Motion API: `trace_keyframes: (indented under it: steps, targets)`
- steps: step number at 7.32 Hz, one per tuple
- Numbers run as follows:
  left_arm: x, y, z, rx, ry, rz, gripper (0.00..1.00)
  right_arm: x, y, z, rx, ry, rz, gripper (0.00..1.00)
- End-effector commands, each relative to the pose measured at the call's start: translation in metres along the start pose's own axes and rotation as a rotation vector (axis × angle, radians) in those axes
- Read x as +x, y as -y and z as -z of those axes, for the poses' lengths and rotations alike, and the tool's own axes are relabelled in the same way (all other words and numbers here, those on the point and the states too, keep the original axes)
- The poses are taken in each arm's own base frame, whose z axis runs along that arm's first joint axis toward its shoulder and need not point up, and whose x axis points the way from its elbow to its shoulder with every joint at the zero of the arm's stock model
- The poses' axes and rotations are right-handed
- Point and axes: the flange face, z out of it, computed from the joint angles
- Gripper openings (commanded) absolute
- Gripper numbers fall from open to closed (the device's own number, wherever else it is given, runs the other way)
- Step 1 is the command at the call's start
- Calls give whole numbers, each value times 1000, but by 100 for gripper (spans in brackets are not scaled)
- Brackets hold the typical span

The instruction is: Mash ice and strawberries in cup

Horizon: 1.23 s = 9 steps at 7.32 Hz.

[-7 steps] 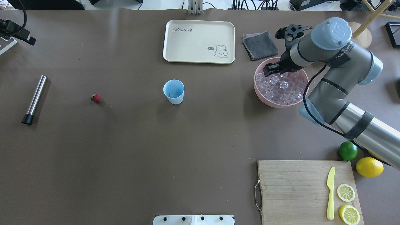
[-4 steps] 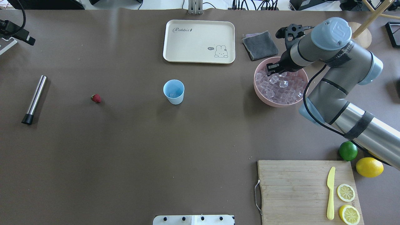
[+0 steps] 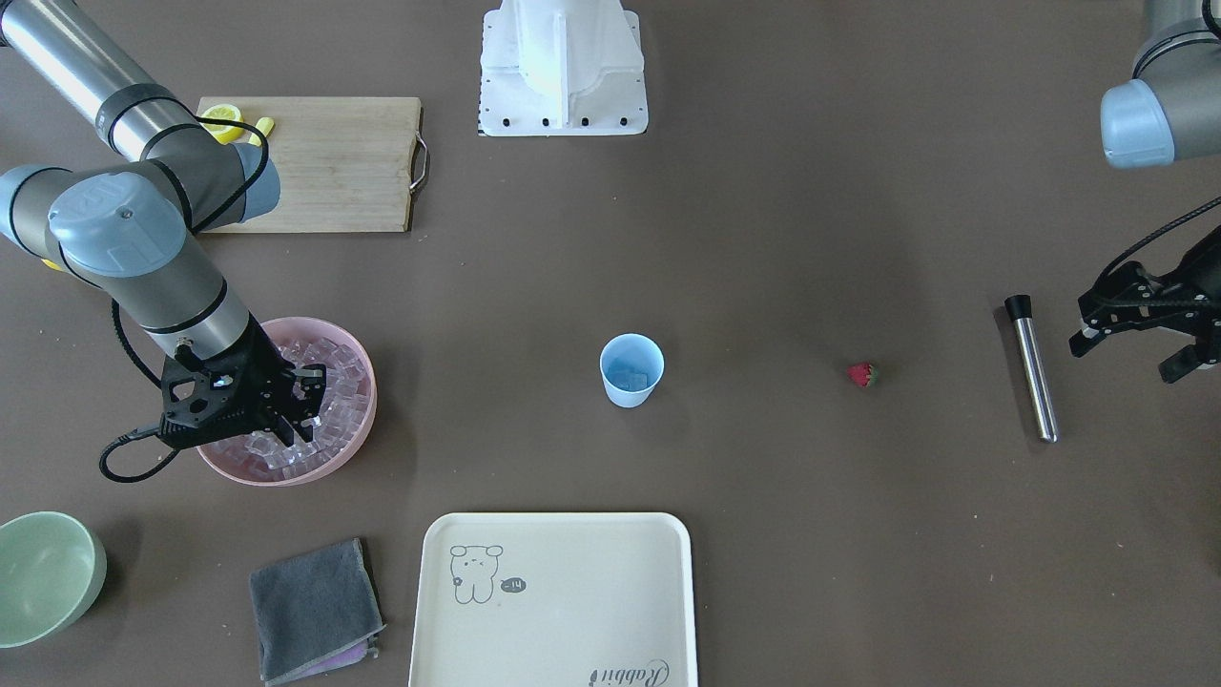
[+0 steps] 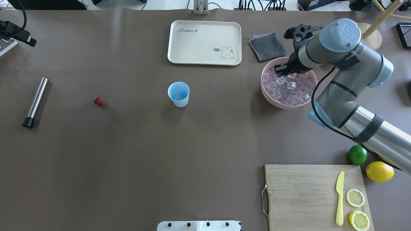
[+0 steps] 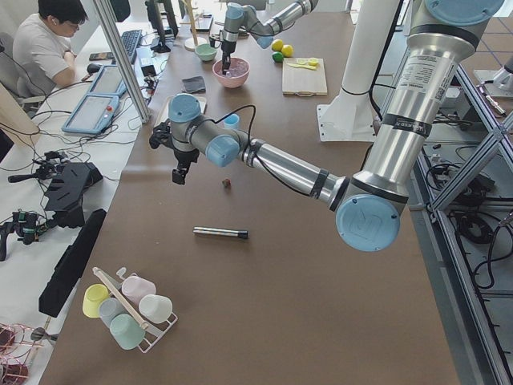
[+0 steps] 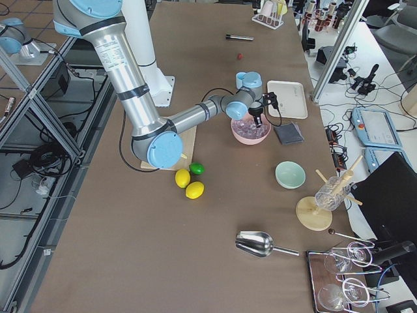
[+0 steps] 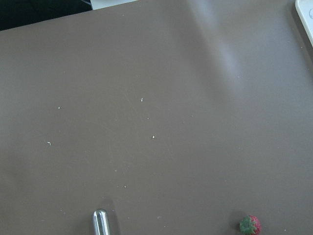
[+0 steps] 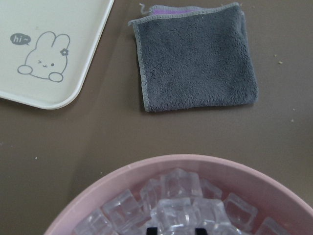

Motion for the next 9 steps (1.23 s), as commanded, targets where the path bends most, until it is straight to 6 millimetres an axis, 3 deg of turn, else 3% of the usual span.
trace_keyframes:
  steps: [1, 4, 5, 6, 7, 9]
  targets:
    - [0, 0, 0, 1, 1, 0, 98, -1, 0, 3, 2, 5, -9, 18]
    - [-1, 1, -1, 0, 2, 1, 98, -2, 0, 5, -1, 11, -8, 16]
    - [-2, 0, -2, -3, 3, 2, 98, 1, 3, 9, -4, 20, -12, 30]
    - [-2, 0, -3, -6, 3, 1, 98, 1, 5, 16, -16, 37, -18, 64]
    - [-2, 0, -3, -6, 1, 1, 98, 2, 6, 16, -18, 34, -21, 77]
    - [-2, 0, -3, -6, 1, 3, 98, 3, 0, 6, -33, 25, -8, 86]
